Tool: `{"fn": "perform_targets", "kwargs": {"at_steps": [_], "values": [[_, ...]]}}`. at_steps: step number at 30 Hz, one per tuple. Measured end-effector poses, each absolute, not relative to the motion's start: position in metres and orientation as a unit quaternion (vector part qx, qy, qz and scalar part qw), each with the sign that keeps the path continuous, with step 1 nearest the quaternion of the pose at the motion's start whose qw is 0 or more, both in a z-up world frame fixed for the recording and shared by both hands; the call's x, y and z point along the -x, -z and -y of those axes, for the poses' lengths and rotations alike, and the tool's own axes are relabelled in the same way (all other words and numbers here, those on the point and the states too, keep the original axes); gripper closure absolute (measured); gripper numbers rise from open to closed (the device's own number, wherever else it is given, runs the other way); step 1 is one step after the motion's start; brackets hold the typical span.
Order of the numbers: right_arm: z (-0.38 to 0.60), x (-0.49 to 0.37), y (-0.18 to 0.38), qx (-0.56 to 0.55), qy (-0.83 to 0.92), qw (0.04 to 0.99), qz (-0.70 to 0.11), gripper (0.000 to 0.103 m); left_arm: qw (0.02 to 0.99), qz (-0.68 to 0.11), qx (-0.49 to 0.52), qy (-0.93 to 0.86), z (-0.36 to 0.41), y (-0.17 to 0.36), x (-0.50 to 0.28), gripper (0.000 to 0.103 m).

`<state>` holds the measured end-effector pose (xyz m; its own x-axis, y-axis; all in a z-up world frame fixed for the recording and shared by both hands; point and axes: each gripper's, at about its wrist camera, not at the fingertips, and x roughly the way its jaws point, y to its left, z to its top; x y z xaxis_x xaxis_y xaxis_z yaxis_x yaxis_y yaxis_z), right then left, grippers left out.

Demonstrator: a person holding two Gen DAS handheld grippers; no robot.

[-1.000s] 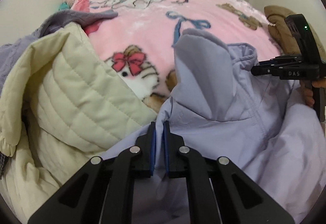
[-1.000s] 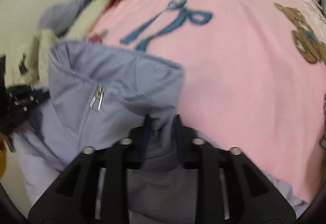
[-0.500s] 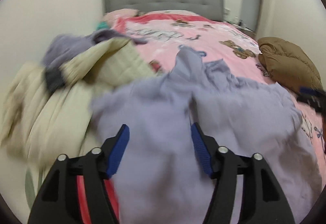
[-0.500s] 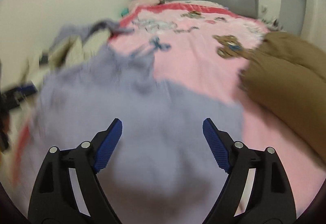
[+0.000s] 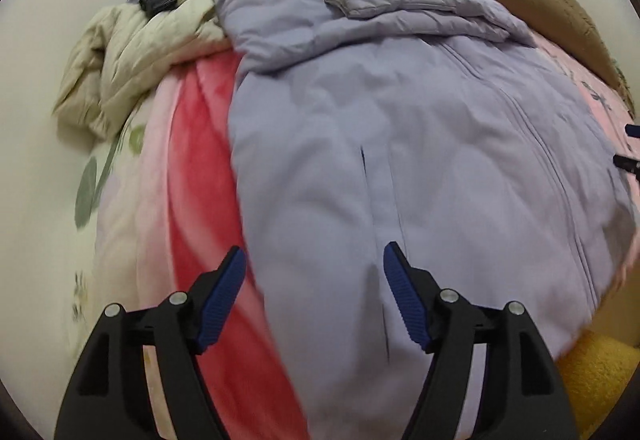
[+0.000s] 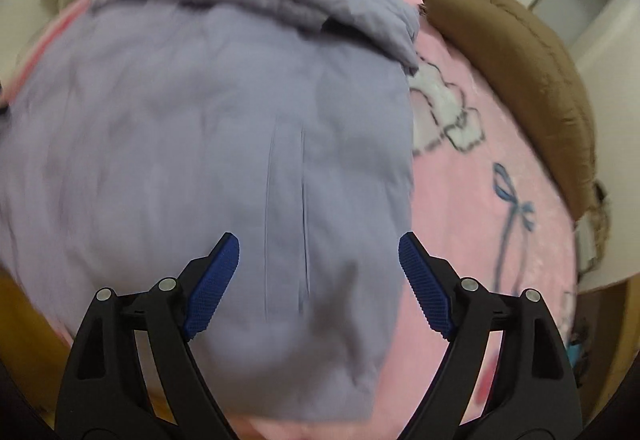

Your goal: Fold large clothes

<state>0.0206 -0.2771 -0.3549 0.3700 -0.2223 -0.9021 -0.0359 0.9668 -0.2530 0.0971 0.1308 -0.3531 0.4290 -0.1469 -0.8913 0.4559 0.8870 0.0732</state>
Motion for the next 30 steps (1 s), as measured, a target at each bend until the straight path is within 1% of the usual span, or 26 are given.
{"fn": "perform_targets", "kwargs": {"at_steps": [4, 7, 12, 13, 15, 17, 19, 21, 24, 30], "values": [[0.261, 0.024, 0.358, 0.165, 0.040, 0.808, -0.564, 0.023, 0.830, -0.483, -0.187, 0.206, -0.144, 0.354, -0.051, 0.032], [0.258, 0.057, 0.361, 0.163, 0.018, 0.805, -0.570, 0.020, 0.830, -0.461, -0.221, 0.223, -0.149, 0.354, -0.009, 0.032], [0.271, 0.104, 0.383, 0.167, 0.055, 0.793, -0.583, 0.022, 0.824, -0.459, -0.254, 0.217, -0.152, 0.368, 0.039, 0.032], [0.275, 0.108, 0.385, 0.162, 0.065, 0.797, -0.579, 0.024, 0.826, -0.457, -0.257, 0.209, -0.152, 0.370, 0.041, 0.032], [0.286, 0.111, 0.385, 0.150, 0.092, 0.804, -0.568, 0.032, 0.830, -0.457, -0.261, 0.185, -0.155, 0.375, 0.042, 0.032], [0.296, 0.112, 0.381, 0.137, 0.114, 0.814, -0.553, 0.034, 0.840, -0.451, -0.249, 0.171, -0.160, 0.373, 0.038, 0.032], [0.312, 0.115, 0.372, 0.112, 0.143, 0.826, -0.534, 0.042, 0.854, -0.434, -0.247, 0.148, -0.166, 0.366, 0.030, 0.033], [0.324, 0.113, 0.368, 0.094, 0.155, 0.834, -0.521, 0.046, 0.866, -0.429, -0.226, 0.126, -0.172, 0.360, 0.019, 0.034], [0.332, 0.107, 0.365, 0.085, 0.155, 0.845, -0.505, 0.046, 0.876, -0.423, -0.202, 0.116, -0.174, 0.356, 0.009, 0.034], [0.317, 0.118, 0.370, 0.116, 0.115, 0.848, -0.504, 0.043, 0.852, -0.422, -0.274, 0.145, -0.155, 0.377, 0.031, 0.034]]}}
